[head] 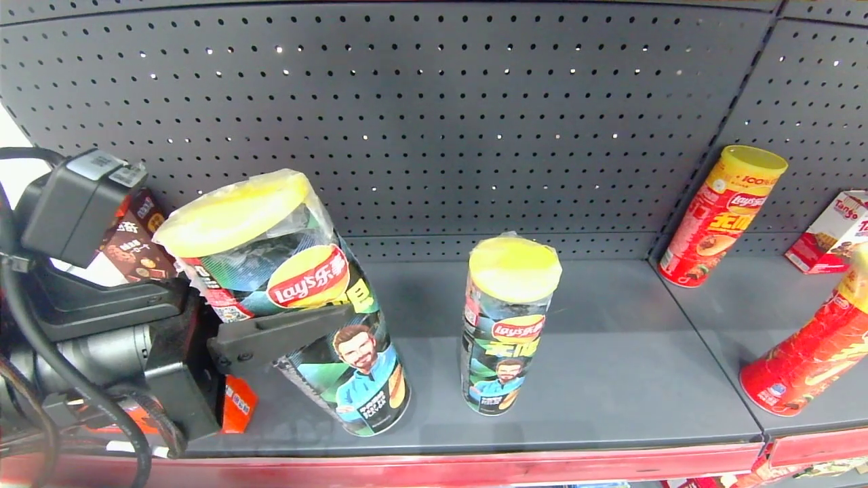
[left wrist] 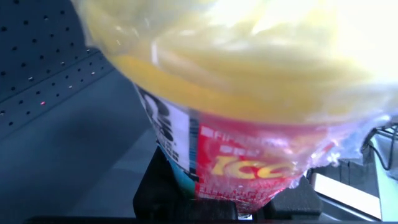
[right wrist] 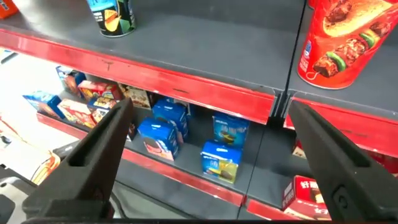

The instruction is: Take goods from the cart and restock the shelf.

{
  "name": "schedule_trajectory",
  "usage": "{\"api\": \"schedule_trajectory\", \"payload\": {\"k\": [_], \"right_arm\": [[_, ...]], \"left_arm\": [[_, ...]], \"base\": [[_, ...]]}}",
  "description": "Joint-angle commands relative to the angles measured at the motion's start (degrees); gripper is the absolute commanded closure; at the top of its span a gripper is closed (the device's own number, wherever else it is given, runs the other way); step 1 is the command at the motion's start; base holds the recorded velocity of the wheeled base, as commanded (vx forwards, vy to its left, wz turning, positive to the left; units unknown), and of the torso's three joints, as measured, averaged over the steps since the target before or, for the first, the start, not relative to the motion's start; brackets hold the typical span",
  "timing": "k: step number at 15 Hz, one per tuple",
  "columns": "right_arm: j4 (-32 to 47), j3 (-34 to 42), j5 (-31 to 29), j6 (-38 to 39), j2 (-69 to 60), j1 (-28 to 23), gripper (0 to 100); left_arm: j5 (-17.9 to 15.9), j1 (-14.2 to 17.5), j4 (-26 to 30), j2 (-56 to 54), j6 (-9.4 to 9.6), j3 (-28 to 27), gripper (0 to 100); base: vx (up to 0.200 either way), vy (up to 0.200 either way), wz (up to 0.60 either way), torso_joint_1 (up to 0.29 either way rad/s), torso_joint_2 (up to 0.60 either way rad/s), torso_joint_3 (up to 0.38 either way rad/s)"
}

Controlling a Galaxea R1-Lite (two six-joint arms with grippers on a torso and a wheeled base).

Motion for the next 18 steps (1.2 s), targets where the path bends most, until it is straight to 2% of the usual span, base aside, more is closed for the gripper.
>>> {"api": "schedule_trajectory", "payload": {"k": [1, 3, 8, 10, 15, 17, 18], "right_arm": [[0.0, 0.0, -0.1, 0.3, 0.2, 0.0, 0], [0.0, 0.0, -0.2, 0.5, 0.2, 0.0, 0], [0.0, 0.0, -0.2, 0.7, 0.2, 0.0, 0], [0.0, 0.0, -0.2, 0.7, 0.2, 0.0, 0], [0.0, 0.0, -0.2, 0.7, 0.2, 0.0, 0], [0.0, 0.0, -0.2, 0.7, 0.2, 0.0, 0], [0.0, 0.0, -0.2, 0.7, 0.2, 0.0, 0]], "left_arm": [[0.0, -1.8, 0.0, 0.1, -0.02, -0.7, 100], [0.0, -2.7, 0.4, 0.3, -0.10, -1.8, 100], [0.0, -2.1, 0.2, 2.3, -0.28, -4.6, 100], [6.3, -2.1, 1.4, 2.7, -0.37, -5.3, 100], [6.6, 0.2, 3.2, 8.7, -0.19, -11.3, 100], [6.6, 1.7, 8.0, 11.8, 0.34, -13.8, 100], [6.6, 1.8, 8.0, 13.6, 0.86, -14.5, 100]], "base": [[0.000, 0.000, 0.00, 0.000, 0.00, 0.000], [0.000, 0.000, 0.00, 0.000, 0.00, 0.000], [0.000, 0.000, 0.00, 0.000, 0.00, 0.000], [0.000, 0.000, 0.00, 0.000, 0.00, 0.000], [0.000, 0.000, 0.00, 0.000, 0.00, 0.000], [0.000, 0.000, 0.00, 0.000, 0.00, 0.000], [0.000, 0.000, 0.00, 0.000, 0.00, 0.000]]}}
